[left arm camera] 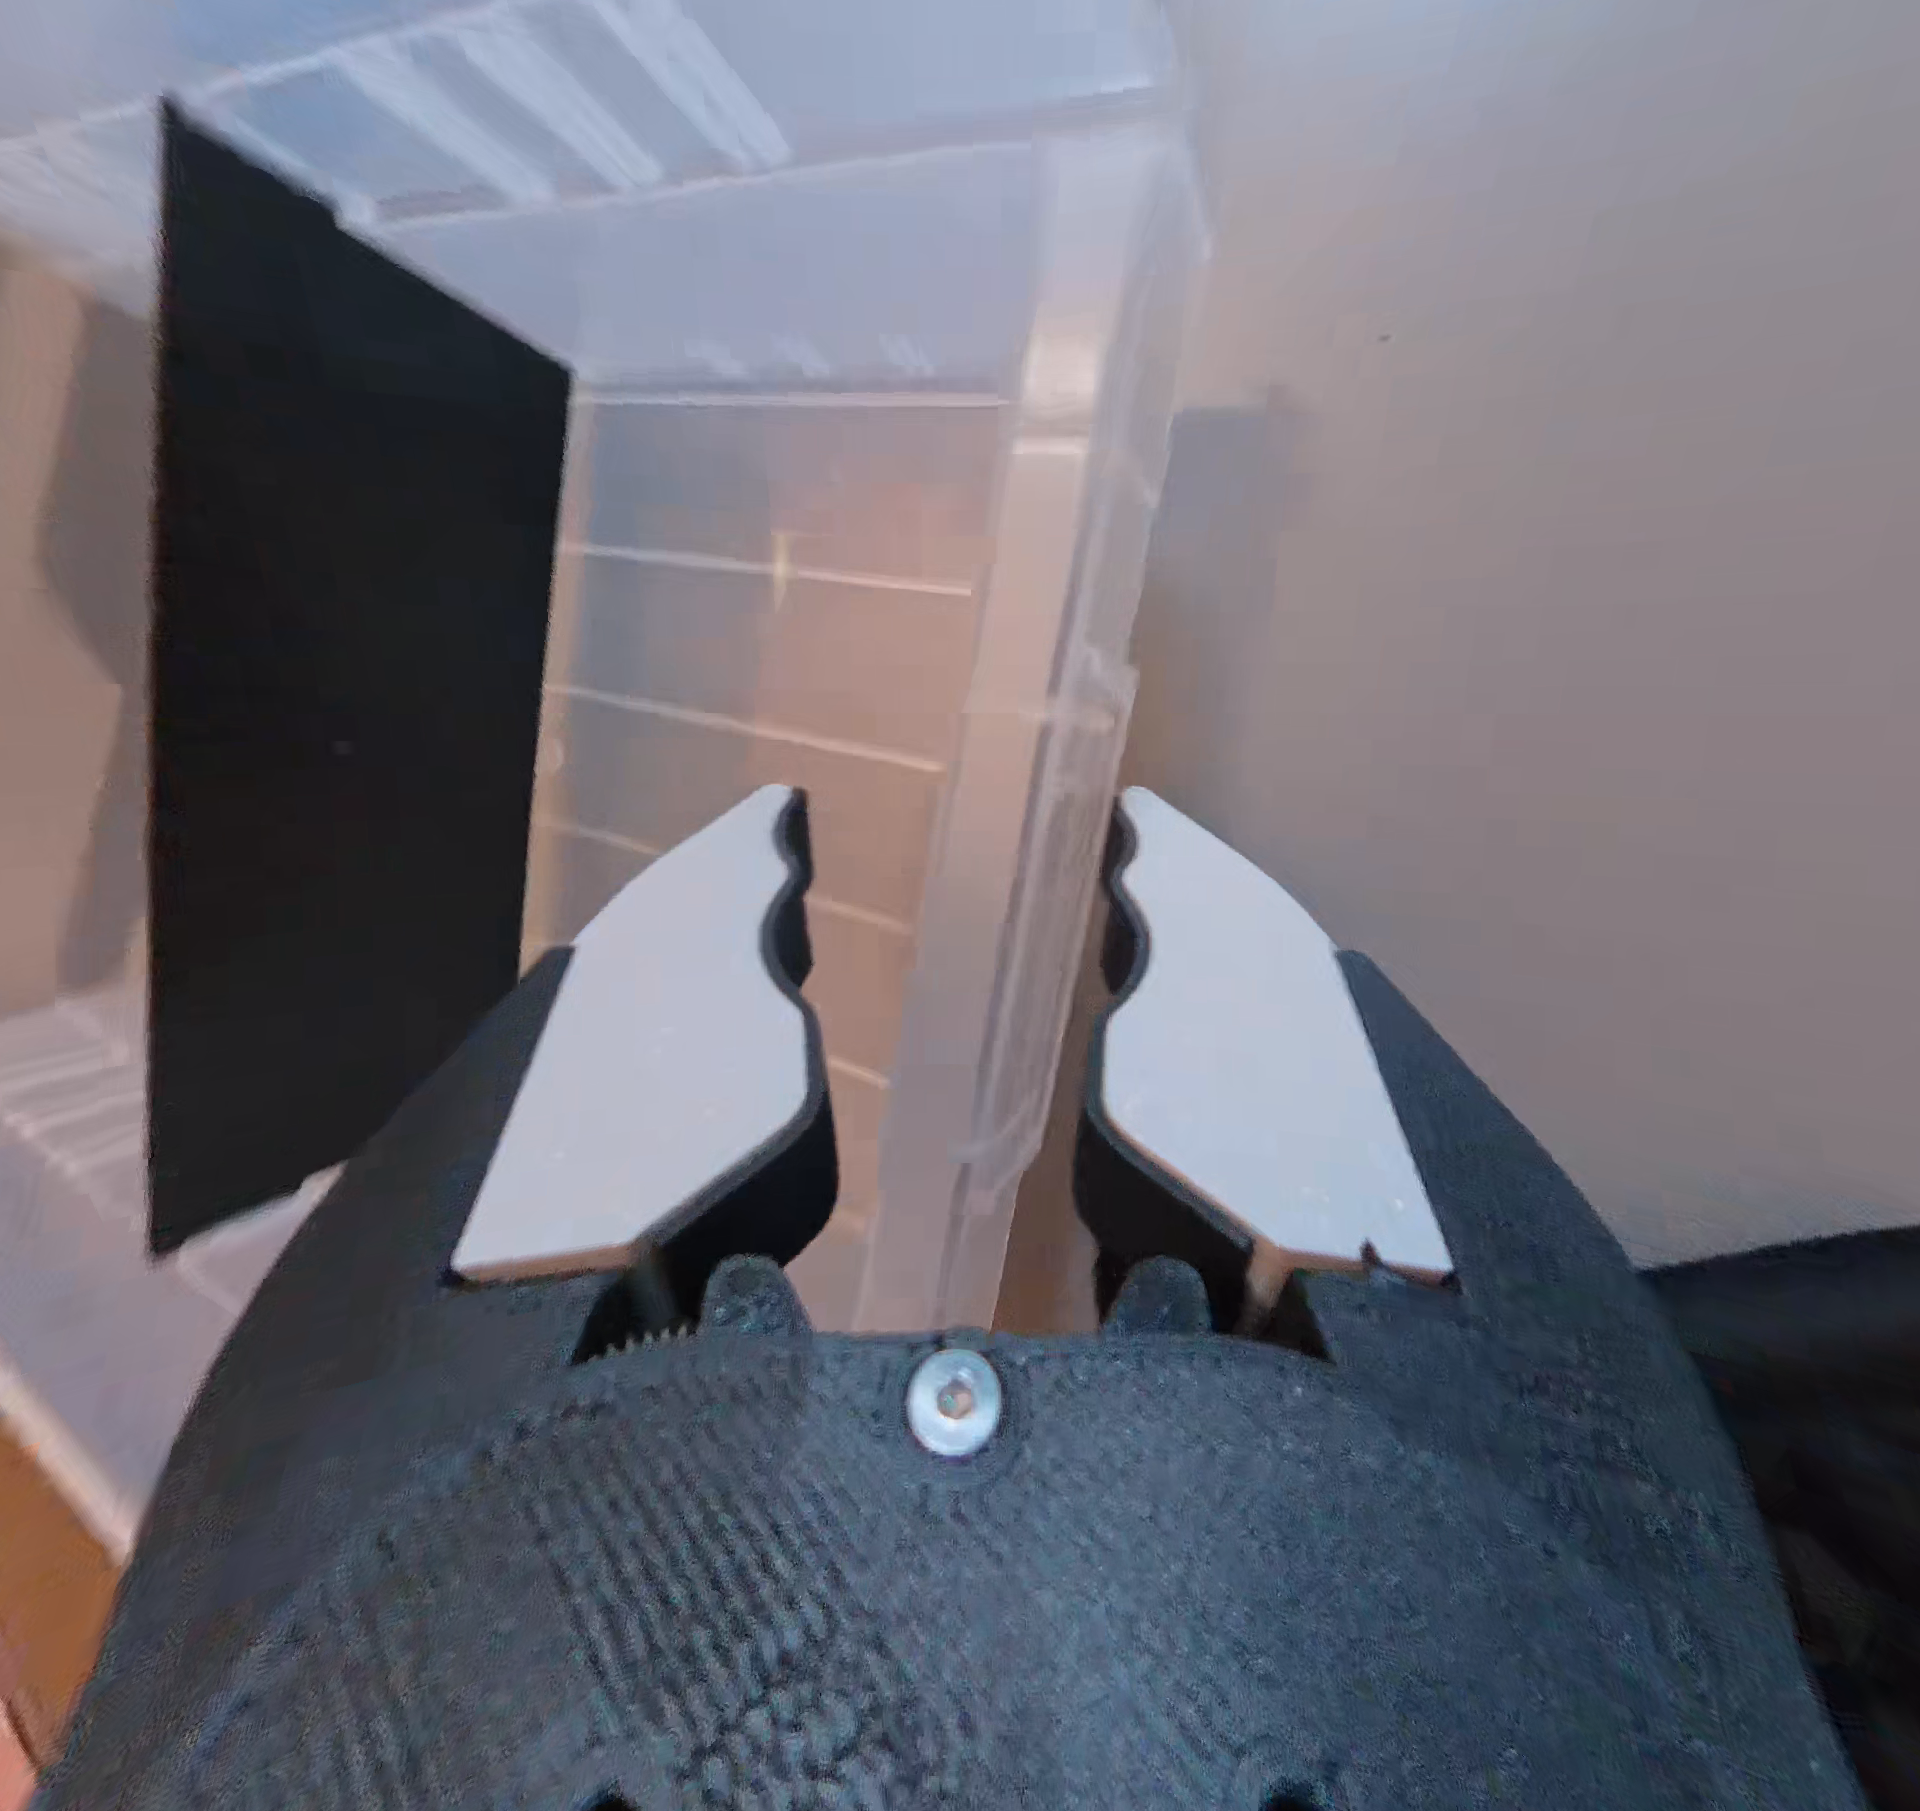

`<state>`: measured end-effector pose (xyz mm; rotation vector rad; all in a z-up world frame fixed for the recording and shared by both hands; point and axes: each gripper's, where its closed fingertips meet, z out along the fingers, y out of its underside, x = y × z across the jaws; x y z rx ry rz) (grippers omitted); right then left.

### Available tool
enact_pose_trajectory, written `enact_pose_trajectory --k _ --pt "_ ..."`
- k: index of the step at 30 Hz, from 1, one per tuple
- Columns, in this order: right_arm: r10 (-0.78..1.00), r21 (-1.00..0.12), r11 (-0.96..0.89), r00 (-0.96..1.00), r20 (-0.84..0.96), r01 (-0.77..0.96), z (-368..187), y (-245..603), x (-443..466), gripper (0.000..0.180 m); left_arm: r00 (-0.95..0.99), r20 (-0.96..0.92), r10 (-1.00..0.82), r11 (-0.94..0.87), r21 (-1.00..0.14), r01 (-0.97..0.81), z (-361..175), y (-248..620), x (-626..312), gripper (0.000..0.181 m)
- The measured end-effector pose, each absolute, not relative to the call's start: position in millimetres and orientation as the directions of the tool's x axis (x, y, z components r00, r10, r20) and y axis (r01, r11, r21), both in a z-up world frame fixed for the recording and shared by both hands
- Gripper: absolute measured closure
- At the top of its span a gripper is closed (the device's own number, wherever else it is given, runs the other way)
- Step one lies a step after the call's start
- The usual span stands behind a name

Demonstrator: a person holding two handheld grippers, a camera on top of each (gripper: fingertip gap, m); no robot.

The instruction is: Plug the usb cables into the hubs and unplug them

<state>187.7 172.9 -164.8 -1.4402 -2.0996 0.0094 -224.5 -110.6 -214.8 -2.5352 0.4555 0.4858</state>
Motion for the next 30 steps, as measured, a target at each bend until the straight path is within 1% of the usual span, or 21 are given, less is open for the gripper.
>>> enact_pose_trajectory --k 1,3,4,6,7,10,13,15,17,18,19,20,21,22,23,24,25,26,27,29,30 --pt "0.828 -0.277 0.448 -0.277 0.488 0.85 -169.7 176.9 181.1 0.129 0.869 -0.418 -0.267 -0.801 -0.406 -0.441 -220.6 -107.0 -218.8 0.146" --pt "0.811 -0.247 0.482 -0.321 0.49 0.841 -180.5 177.0 160.6 0.13 0.832 -0.46 -0.311 -0.773 -0.387 -0.503 -222.0 -98.5 -208.7 0.149" --pt "0.795 -0.22 0.499 -0.342 0.501 0.838 -186.2 179.4 150.8 0.133 0.816 -0.477 -0.327 -0.763 -0.376 -0.526 -221.7 -95.5 -201.2 0.149" --pt "0.748 -0.14 0.561 -0.428 0.506 0.816 -200.4 180.1 137.2 0.148 0.779 -0.5 -0.377 -0.733 -0.353 -0.581 -221.2 -92.0 -181.0 0.15" --pt "0.729 -0.129 0.585 -0.45 0.516 0.801 -203.8 177.7 129.2 0.152 0.758 -0.508 -0.408 -0.707 -0.35 -0.615 -220.9 -90.3 -168.6 0.15" --pt "0.656 -0.076 0.642 -0.496 0.569 0.763 -202.6 165.0 113.5 0.151 0.696 -0.511 -0.504 -0.609 -0.361 -0.706 -219.7 -84.4 -128.4 0.15" --pt "0.561 0.007 0.697 -0.551 0.618 0.717 -201.3 140.8 108.2 0.148 0.626 -0.536 -0.567 -0.515 -0.362 -0.777 -217.4 -67.4 -98.8 0.149" --pt "0.516 0.016 0.734 -0.572 0.637 0.679 -200.6 117.5 104.4 0.148 0.574 -0.572 -0.586 -0.462 -0.347 -0.816 -214.4 -49.7 -86.5 0.149" --pt "0.494 -0.01 0.765 -0.576 0.652 0.644 -199.8 90.9 100.4 0.148 0.546 -0.617 -0.567 -0.425 -0.349 -0.835 -205.9 -29.3 -79.7 0.147" --pt "0.481 -0.029 0.778 -0.566 0.67 0.627 -198.7 77.6 97.3 0.148 0.55 -0.639 -0.538 -0.421 -0.361 -0.832 -199.3 -19.6 -79.4 0.142" --pt "0.466 -0.051 0.79 -0.544 0.698 0.611 -196.2 64.7 94.1 0.148 0.57 -0.652 -0.501 -0.425 -0.388 -0.818 -192.2 -11.7 -80.3 0.142" --pt "0.475 -0.099 0.792 -0.507 0.719 0.602 -191.7 50.6 91.9 0.148 0.606 -0.653 -0.455 -0.429 -0.435 -0.791 -184.0 -6.0 -80.5 0.142" --pt "0.535 -0.216 0.774 -0.432 0.726 0.595 -180.6 33.4 89.4 0.151 0.653 -0.641 -0.405 -0.419 -0.504 -0.755 -174.7 -3.1 -78.0 0.141" --pt "0.63 -0.371 0.725 -0.341 0.698 0.58 -163.0 16.8 89.9 0.15 0.699 -0.611 -0.37 -0.4 -0.575 -0.714 -167.2 -3.9 -73.0 0.142" --pt "0.737 -0.533 0.642 -0.252 0.627 0.552 -143.3 3.4 95.2 0.15 0.737 -0.582 -0.342 -0.385 -0.629 -0.675 -162.3 -7.3 -69.1 0.147" --pt "0.834 -0.678 0.532 -0.172 0.525 0.507 -123.3 -4.8 104.5 0.15 0.767 -0.561 -0.312 -0.375 -0.669 -0.642 -158.6 -12.1 -66.8 0.148" --pt "0.904 -0.789 0.413 -0.095 0.418 0.456 -105.2 -5.3 117.7 0.15 0.799 -0.523 -0.295 -0.365 -0.711 -0.601 -156.1 -18.2 -61.2 0.148" --pt "0.944 -0.863 0.303 -0.006 0.329 0.405 -90.8 3.8 134.4 0.15 0.845 -0.447 -0.294 -0.354 -0.77 -0.531 -153.6 -24.3 -49.7 0.148" --pt "0.959 -0.908 0.213 0.101 0.265 0.36 -81.2 20.3 154.0 0.15 0.892 -0.34 -0.299 -0.345 -0.833 -0.433 -150.5 -29.2 -34.3 0.148" --pt "0.932 -0.956 0.072 0.322 0.166 0.285 -77.7 59.3 195.2 0.149 0.94 -0.141 -0.31 -0.318 -0.917 -0.242 -143.7 -31.7 -2.1 0.144" --pt "0.916 -0.968 0.006 0.387 0.106 0.253 -83.1 71.8 210.5 0.147 0.947 -0.08 -0.31 -0.303 -0.936 -0.179 -142.6 -28.3 11.9 0.142"
